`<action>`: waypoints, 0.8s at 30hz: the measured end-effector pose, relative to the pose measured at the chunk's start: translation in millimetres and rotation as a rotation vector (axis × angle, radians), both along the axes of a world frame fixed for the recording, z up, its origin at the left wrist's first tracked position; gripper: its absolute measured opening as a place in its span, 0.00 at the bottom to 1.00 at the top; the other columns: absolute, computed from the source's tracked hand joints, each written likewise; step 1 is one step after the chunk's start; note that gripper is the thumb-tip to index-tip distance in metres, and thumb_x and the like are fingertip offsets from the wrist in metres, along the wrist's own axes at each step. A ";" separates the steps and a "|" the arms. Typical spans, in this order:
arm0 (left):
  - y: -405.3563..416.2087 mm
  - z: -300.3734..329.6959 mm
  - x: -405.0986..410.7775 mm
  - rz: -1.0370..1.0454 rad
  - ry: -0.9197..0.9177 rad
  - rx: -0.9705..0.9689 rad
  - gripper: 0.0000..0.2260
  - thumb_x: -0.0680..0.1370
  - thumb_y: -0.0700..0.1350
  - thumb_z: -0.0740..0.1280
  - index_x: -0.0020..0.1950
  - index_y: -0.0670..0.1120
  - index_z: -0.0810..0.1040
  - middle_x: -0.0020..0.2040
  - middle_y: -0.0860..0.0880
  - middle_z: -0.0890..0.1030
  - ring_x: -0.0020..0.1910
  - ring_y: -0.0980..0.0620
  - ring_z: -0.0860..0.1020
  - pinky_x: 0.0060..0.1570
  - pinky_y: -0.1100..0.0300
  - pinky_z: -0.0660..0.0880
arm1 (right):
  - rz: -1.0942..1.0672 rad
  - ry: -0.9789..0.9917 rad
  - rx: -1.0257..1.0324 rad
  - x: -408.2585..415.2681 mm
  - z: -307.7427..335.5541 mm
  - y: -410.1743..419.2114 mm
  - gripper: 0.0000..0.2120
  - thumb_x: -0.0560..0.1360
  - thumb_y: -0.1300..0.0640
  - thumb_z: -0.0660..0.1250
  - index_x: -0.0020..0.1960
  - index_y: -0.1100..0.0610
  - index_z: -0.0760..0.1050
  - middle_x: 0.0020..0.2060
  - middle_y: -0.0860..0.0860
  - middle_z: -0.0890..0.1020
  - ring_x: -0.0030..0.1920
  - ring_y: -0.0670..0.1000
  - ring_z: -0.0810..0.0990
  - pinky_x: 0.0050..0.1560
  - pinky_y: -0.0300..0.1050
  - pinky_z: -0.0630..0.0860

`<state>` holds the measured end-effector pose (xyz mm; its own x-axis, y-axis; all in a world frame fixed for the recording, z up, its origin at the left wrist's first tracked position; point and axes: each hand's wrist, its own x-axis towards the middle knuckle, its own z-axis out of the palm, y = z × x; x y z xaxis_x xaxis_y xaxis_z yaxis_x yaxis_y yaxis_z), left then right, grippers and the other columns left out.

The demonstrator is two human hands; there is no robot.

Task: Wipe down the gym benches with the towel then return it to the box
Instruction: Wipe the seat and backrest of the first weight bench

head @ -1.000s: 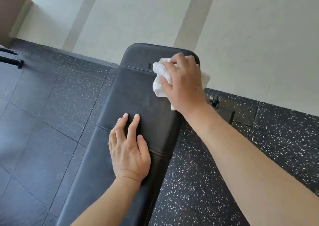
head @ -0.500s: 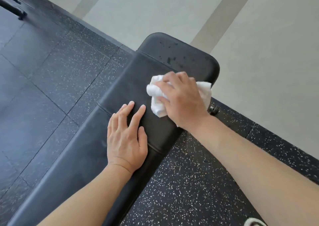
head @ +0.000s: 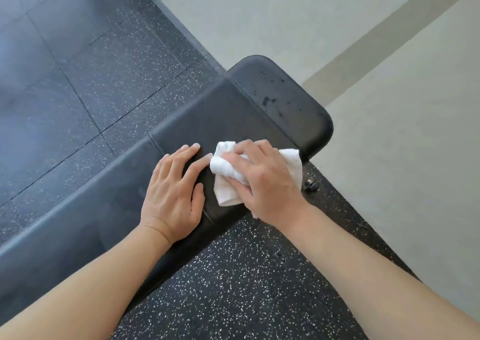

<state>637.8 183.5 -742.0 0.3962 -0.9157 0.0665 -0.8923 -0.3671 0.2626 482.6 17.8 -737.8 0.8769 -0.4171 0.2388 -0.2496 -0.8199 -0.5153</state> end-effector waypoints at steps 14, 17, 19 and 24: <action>0.8 0.6 3.8 -0.009 0.004 0.029 0.26 0.78 0.48 0.61 0.78 0.50 0.71 0.77 0.45 0.69 0.78 0.41 0.66 0.79 0.40 0.59 | -0.015 0.084 -0.094 106.2 10.5 -41.0 0.17 0.79 0.50 0.64 0.63 0.56 0.80 0.54 0.55 0.78 0.52 0.59 0.75 0.52 0.57 0.74; 0.0 5.4 3.7 -0.005 0.010 0.036 0.27 0.78 0.48 0.62 0.78 0.50 0.71 0.77 0.45 0.69 0.78 0.41 0.66 0.79 0.40 0.59 | -0.040 0.058 -0.090 107.7 11.0 -41.4 0.17 0.79 0.50 0.64 0.63 0.56 0.81 0.53 0.55 0.79 0.51 0.59 0.75 0.52 0.57 0.74; -0.3 6.6 3.5 -0.005 0.022 0.039 0.27 0.77 0.48 0.63 0.78 0.50 0.72 0.77 0.45 0.70 0.78 0.41 0.66 0.79 0.41 0.59 | -0.049 0.052 -0.086 108.5 9.7 -41.9 0.16 0.79 0.50 0.65 0.63 0.56 0.81 0.53 0.55 0.79 0.51 0.58 0.75 0.53 0.57 0.74; 0.4 5.2 3.5 -0.017 0.020 0.042 0.27 0.78 0.48 0.62 0.78 0.51 0.72 0.77 0.45 0.69 0.79 0.42 0.66 0.80 0.41 0.59 | -0.060 0.029 -0.045 108.6 7.1 -42.2 0.15 0.78 0.50 0.68 0.62 0.55 0.81 0.52 0.52 0.78 0.50 0.56 0.74 0.52 0.54 0.75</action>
